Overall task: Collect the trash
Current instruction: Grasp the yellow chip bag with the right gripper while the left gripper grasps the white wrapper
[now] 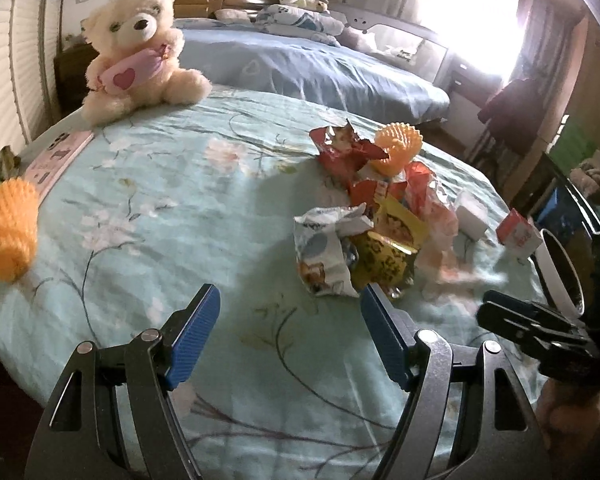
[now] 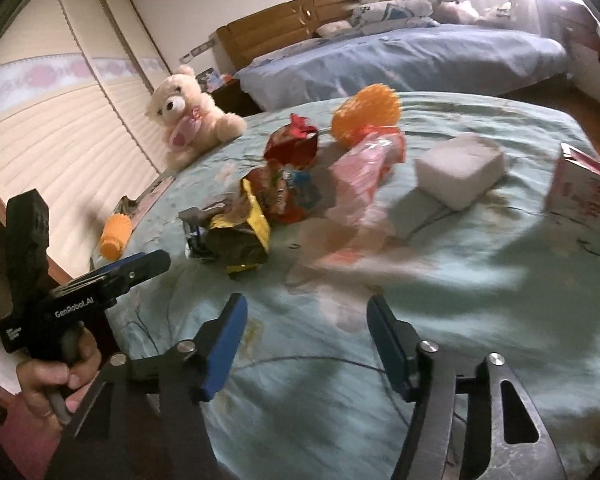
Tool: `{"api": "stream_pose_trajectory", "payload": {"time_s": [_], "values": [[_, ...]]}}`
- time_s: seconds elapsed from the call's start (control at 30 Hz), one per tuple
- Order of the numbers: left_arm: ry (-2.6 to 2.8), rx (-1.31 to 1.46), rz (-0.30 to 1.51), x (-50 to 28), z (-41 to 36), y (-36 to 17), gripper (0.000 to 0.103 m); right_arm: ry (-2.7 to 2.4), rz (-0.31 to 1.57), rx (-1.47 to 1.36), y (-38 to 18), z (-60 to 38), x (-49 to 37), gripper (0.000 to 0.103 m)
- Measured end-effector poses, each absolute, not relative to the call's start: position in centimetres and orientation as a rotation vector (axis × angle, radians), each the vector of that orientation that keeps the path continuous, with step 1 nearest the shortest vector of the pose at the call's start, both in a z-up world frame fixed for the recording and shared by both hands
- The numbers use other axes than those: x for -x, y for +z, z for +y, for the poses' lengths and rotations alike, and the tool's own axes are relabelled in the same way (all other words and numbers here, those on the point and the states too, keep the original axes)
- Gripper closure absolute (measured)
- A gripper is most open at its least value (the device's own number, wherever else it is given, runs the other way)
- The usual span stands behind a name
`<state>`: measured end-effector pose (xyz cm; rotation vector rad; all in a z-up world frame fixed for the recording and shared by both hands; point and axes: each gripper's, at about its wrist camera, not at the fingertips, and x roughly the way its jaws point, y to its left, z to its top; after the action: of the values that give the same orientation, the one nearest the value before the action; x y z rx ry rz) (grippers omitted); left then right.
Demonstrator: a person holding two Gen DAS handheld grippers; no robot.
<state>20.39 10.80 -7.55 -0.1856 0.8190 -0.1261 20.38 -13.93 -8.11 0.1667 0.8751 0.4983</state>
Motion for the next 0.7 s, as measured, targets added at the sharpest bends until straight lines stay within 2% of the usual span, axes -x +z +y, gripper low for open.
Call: {"api": "stream_pose_trajectory", "payload": {"time_s": [0.1,0.23,0.3,0.37,0.43,0.47,0.53,0.57,0.6,0.7], "values": [[-0.147,0.175,0.822,-21.2,10.7,-7.5,0.029,0.516,0.887,-0.173,-8.3,-13.1,-21.2,0.055],[-0.172,0.148,0.828,-22.3,10.3,-7.6,0.029,0.532,0.903,-0.174,-8.8,-11.9,-22.7,0.059],[-0.181,0.139,0.835,-22.7,10.1,-7.8,0.029,0.547,0.921,-0.183,-9.2,-11.3,-23.5,0.065],[-0.189,0.127,0.841,-23.0,9.9,-8.1,0.034,0.56,0.93,-0.185,-9.3,-10.8,-24.1,0.068],[-0.209,0.116,0.855,-23.5,9.6,-8.6,0.046,0.577,0.939,-0.188,-9.5,-10.1,-24.7,0.07],[-0.215,0.111,0.863,-23.7,9.4,-8.8,0.049,0.584,0.941,-0.187,-9.6,-9.8,-24.9,0.073],[-0.23,0.108,0.876,-24.1,9.1,-9.2,0.063,0.592,0.947,-0.182,-9.8,-9.3,-25.5,0.081],[-0.245,0.116,0.883,-24.3,9.0,-9.3,0.068,0.594,0.951,-0.183,-9.9,-9.1,-25.8,0.092],[-0.25,0.119,0.885,-24.3,8.9,-9.4,0.07,0.595,0.958,-0.187,-10.0,-9.1,-26.0,0.099],[-0.248,0.105,0.868,-24.2,8.5,-9.2,0.076,0.596,0.95,-0.192,-9.8,-9.4,-26.0,0.103]]}}
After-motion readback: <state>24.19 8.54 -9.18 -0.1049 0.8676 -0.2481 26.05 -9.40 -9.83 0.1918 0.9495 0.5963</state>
